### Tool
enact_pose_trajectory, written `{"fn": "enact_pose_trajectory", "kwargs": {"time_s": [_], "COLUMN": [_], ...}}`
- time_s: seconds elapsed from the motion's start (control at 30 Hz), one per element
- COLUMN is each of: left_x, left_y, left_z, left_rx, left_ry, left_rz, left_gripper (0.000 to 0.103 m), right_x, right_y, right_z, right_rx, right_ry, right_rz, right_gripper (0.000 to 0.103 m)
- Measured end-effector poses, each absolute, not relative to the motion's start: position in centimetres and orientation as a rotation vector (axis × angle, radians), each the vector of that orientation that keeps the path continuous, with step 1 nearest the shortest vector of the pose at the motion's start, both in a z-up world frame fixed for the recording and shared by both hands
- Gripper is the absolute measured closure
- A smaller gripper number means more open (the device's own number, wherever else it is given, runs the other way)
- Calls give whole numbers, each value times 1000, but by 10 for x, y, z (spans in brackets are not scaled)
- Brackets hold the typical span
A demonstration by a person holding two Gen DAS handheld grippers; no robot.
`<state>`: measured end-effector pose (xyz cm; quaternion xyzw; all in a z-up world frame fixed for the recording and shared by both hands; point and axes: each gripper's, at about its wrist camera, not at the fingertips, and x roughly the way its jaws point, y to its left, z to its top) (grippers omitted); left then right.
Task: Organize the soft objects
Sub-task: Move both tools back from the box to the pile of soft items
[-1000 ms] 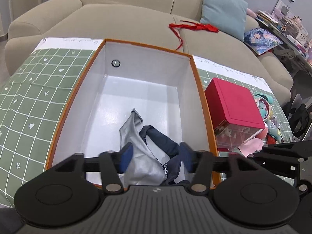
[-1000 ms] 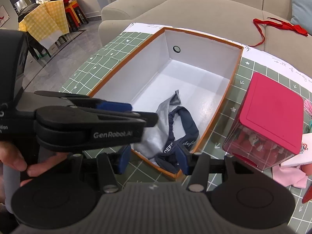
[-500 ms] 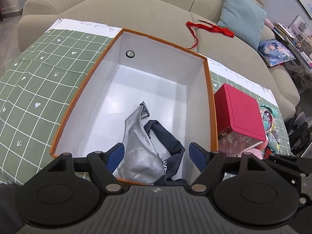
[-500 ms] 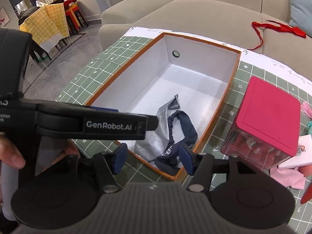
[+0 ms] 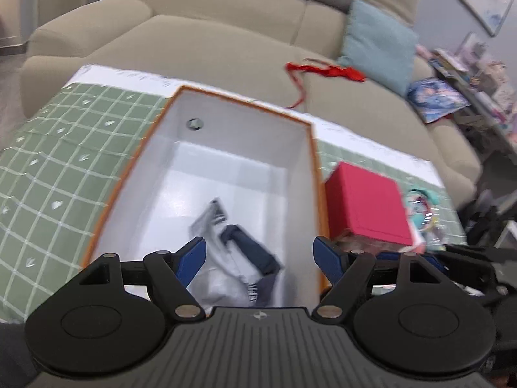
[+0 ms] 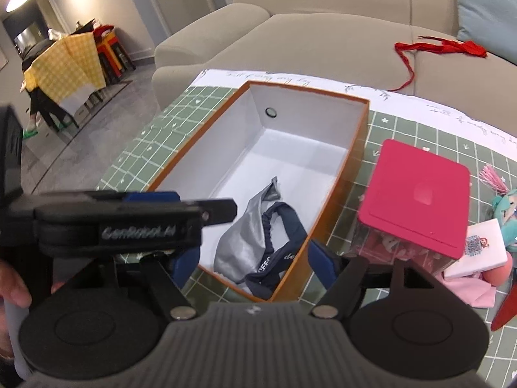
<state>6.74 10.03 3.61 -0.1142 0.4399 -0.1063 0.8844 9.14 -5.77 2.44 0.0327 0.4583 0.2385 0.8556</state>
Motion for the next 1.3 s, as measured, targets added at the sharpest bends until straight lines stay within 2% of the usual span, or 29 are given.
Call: {"fn": "enact_pose_trajectory", "kwargs": {"time_s": [0.3,0.63,0.93,1.3], "left_x": [62,57,63,56], "left_y": [84,21,-49,-134], "left_z": [63,83,64,16], "left_rx": [-264,-156,-89,25], "left_ry": [802,687,731,756], "left_rz": [-185,-226,-370,-590], "left_gripper": [13,9,9,9], "right_x": [92,99,115,132], "right_y": [-100,-170,-258,-335], "right_z": [51,58,30,-28], "right_rx": [109,166,286,311], "right_ry": [881,834,860,856], "right_rz": [458,328,162,108], "right_gripper": [29,29,29,29]}}
